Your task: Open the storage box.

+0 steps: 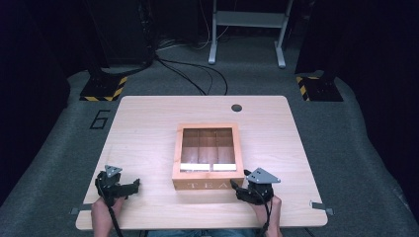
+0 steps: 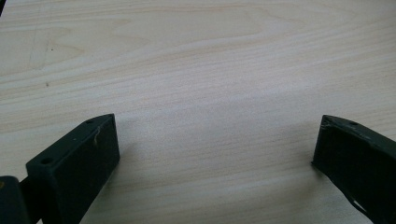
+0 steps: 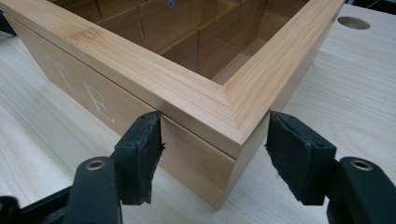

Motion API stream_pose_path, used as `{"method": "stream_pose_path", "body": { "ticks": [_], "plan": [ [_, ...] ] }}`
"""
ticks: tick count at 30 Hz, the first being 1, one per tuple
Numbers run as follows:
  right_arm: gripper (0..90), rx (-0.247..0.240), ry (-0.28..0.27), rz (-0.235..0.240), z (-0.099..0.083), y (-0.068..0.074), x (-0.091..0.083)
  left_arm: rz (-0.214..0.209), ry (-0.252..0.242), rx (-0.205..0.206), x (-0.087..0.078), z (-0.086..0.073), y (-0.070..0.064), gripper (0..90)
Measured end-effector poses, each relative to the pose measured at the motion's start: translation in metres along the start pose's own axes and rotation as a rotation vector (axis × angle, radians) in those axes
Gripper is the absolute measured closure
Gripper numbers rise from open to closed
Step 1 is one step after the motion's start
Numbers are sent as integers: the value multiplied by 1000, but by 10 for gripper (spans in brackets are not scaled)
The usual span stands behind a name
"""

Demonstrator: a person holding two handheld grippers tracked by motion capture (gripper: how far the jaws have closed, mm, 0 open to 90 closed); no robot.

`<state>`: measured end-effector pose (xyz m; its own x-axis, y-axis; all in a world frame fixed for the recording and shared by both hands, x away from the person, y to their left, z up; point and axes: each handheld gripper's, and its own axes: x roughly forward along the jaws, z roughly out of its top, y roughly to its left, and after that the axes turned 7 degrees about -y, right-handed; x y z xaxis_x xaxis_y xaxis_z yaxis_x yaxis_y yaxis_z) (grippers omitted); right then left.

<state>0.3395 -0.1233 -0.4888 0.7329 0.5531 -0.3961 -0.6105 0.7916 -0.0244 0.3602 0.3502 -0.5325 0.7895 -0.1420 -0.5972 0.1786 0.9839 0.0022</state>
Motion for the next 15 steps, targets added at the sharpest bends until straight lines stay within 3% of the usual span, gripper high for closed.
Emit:
{"method": "stream_pose_path", "body": {
  "ticks": [15],
  "plan": [
    [403, 27, -38, 18, -6, -2, -2, 0, 0, 0, 0, 0, 0, 3]
  ]
}}
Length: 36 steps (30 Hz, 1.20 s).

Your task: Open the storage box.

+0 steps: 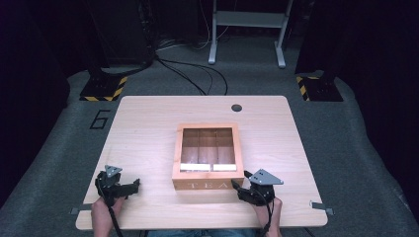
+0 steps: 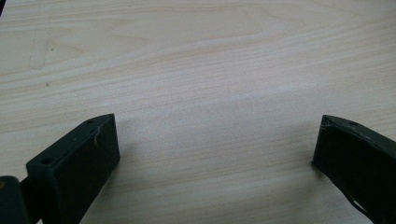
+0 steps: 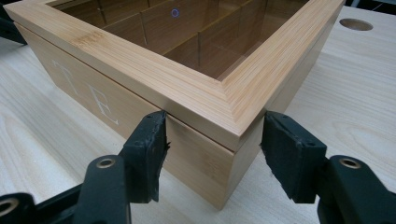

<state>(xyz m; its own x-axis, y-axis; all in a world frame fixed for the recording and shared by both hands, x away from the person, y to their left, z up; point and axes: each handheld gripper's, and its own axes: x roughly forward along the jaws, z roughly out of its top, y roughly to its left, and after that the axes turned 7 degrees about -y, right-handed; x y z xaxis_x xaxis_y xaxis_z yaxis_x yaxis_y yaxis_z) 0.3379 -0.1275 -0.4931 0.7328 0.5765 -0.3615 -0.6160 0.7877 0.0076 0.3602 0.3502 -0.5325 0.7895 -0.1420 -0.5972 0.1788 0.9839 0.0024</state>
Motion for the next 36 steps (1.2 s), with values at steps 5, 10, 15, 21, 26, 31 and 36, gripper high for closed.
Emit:
{"method": "stream_pose_path", "body": {
  "ticks": [5, 10, 15, 21, 26, 31, 36],
  "plan": [
    [421, -4, -6, -1, 0, -1, -1, 0, 0, 0, 0, 0, 0, 3],
    [446, 5, -17, -3, 1, -1, -2, 0, 0, 0, 0, 0, 0, 3],
    [477, 11, -26, 2, 2, -2, -4, 0, 0, 0, 0, 0, 0, 3],
    [520, 14, -36, 7, 3, -3, -6, 1, 0, 0, 0, 0, 0, 3],
    [554, 25, -58, 4, 4, -4, -8, 0, 0, 0, 0, 0, 0, 3],
    [616, 25, -82, -9, 6, -4, -10, 0, 0, 0, 0, 0, 0, 3],
    [637, 23, -92, -14, 8, -3, -10, 0, 0, 0, 0, 0, 0, 3]
  ]
}}
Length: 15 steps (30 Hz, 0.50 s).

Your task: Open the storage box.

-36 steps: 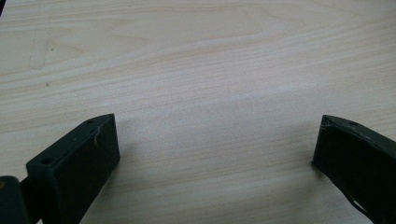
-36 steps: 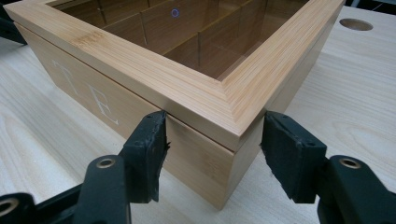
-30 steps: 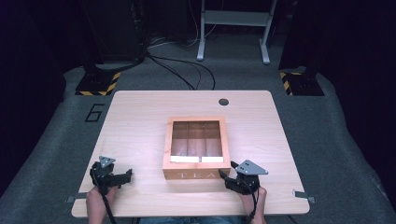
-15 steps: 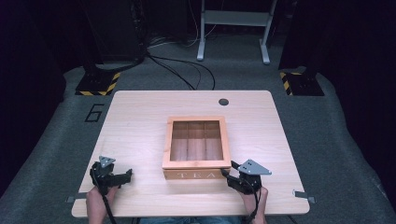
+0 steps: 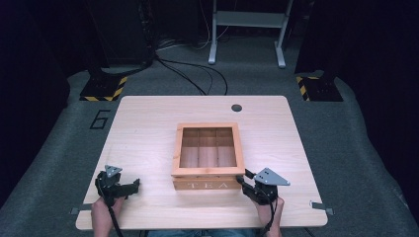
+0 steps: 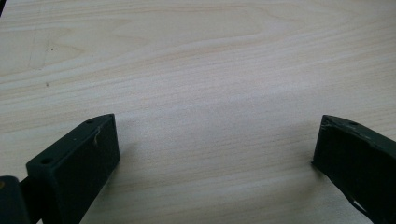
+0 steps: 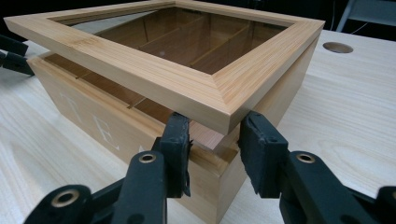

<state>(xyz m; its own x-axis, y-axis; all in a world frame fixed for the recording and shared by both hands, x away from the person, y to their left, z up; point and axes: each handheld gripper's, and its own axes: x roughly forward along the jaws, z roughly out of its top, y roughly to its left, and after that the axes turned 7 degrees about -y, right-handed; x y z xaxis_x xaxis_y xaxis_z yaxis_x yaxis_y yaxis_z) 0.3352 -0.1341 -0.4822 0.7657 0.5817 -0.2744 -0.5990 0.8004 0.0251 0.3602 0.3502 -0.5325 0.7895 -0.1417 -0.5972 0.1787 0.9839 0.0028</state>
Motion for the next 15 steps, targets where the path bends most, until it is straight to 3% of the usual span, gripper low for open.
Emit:
{"method": "stream_pose_path", "body": {
  "ticks": [8, 9, 15],
  "plan": [
    [630, -25, -33, -46, 4, 3, 1, 0, 0, 0, 0, 0, 0, 3],
    [623, -32, -52, -75, 5, 4, 3, 0, 0, 0, 0, 0, 0, 3],
    [589, -52, -93, -116, 11, 3, 9, 0, 0, 0, 0, 0, 0, 3]
  ]
}}
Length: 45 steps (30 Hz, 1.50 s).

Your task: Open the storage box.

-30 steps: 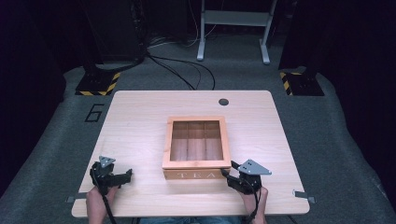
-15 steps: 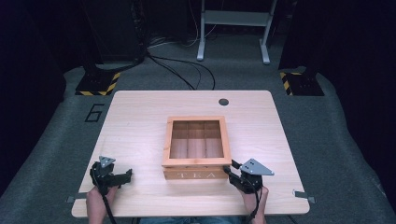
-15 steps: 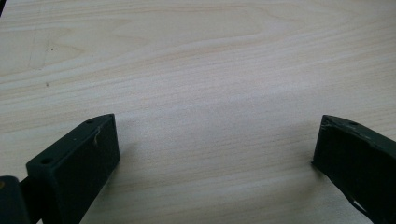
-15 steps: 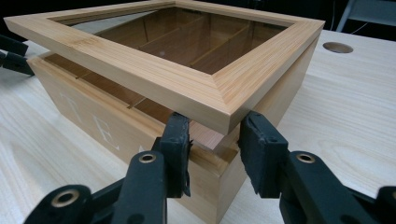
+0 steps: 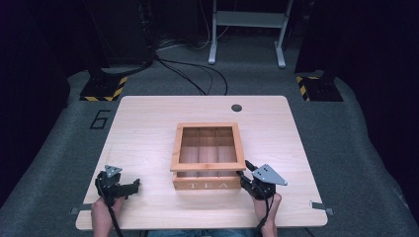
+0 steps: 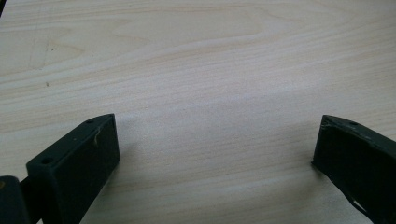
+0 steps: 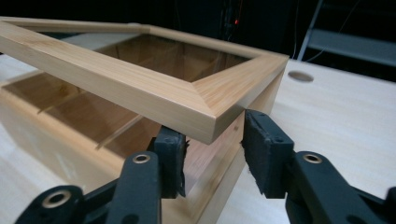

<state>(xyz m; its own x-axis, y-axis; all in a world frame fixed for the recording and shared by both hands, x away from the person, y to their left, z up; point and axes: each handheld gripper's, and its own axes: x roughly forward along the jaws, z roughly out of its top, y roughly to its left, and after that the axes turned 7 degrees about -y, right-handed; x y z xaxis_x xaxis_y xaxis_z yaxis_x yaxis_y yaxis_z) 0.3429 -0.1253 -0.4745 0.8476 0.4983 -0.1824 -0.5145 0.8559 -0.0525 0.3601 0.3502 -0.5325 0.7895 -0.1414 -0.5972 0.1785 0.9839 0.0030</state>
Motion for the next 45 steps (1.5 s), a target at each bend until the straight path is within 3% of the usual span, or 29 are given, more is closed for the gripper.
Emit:
{"method": "stream_pose_path", "body": {
  "ticks": [4, 17, 25, 35, 45],
  "plan": [
    [586, -14, -36, -16, 6, 0, 2, 0, 1, -1, 0, 0, 0, 3],
    [560, -3, -74, -18, 19, -7, 13, 0, 0, 0, 0, 0, 0, 3],
    [561, 5, -117, -57, 25, -5, 17, 0, 0, 0, 0, 0, 0, 3],
    [572, 4, -125, -80, 39, -6, 20, 0, 0, 0, 0, 0, 0, 3],
    [576, 38, -77, -70, 61, -12, 25, 0, 0, 0, 0, 0, 0, 3]
  ]
}}
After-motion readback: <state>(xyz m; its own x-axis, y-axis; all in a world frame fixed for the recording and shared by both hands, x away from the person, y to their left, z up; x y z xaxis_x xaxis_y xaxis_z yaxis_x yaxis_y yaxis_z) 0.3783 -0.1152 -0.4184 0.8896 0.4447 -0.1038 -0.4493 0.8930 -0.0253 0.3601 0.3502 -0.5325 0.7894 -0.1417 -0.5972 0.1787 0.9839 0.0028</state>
